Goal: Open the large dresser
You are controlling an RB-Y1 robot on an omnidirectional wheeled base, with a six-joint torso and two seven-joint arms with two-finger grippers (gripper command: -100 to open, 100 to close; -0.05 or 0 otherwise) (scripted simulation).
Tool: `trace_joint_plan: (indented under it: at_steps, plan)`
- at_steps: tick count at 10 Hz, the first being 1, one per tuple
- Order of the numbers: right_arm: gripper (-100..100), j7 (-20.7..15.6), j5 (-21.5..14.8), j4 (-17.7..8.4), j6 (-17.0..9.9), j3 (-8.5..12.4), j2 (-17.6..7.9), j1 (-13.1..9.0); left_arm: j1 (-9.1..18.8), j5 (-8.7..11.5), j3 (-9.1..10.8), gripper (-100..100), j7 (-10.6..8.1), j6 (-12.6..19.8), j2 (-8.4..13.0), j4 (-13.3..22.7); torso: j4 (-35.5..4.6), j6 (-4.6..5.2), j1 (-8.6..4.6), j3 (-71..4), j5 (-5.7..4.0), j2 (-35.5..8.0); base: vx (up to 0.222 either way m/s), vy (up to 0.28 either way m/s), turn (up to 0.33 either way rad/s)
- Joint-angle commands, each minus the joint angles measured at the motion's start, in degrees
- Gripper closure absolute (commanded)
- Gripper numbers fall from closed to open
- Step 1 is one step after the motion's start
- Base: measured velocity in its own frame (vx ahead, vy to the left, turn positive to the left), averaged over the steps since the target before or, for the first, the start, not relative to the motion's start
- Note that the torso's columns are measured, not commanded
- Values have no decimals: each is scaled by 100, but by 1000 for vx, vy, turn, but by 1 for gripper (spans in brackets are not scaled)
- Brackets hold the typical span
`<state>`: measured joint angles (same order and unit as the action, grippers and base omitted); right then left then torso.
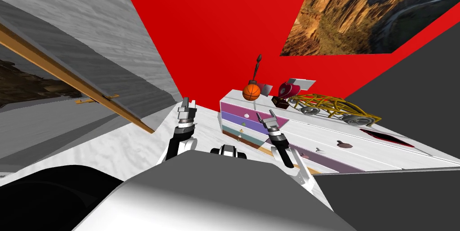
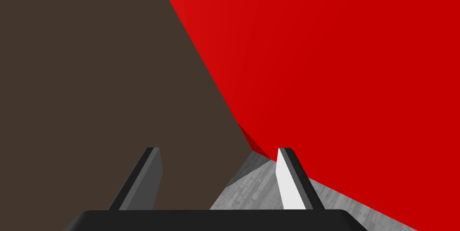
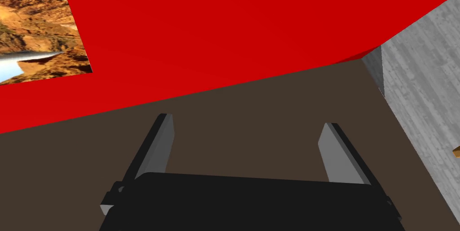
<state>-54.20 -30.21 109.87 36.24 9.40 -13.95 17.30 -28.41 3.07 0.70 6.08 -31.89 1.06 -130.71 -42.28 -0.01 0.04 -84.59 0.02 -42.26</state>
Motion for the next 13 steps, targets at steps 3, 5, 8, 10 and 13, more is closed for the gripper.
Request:
trace_joint_plan:
  at_steps: [3, 5, 8, 10, 13]
  plan:
    - [-100, -781, -335, -356, 195, 150, -1, -82, 0, 0, 0, 0, 0, 0, 0, 0, -1, 3, -7, 3, -3, -4, 59, 69, -65]
    - [-100, -1067, -487, -530, 282, 223, 4, -115, 1, 0, 0, 0, 0, 0, 0, 0, -4, 1, -17, 9, -5, -15, 39, 36, -39]
    - [-100, -1524, -637, -707, 368, 298, 13, -145, 0, 0, 0, 0, 0, 0, 0, 0, 0, 2, 6, 1, 1, -1, 49, 66, -74]
    - [-100, -1853, -784, -886, 452, 375, 26, -172, -1, 0, 0, 0, 0, 0, 0, 0, 1, 2, -3, -2, -2, 6, 72, 68, -83]
    - [-100, -2334, -1067, -1246, 614, 530, 67, -216, 0, 0, 0, 0, 0, 0, 0, 0, -3, 0, -8, 6, -2, -9, 51, 64, -85]
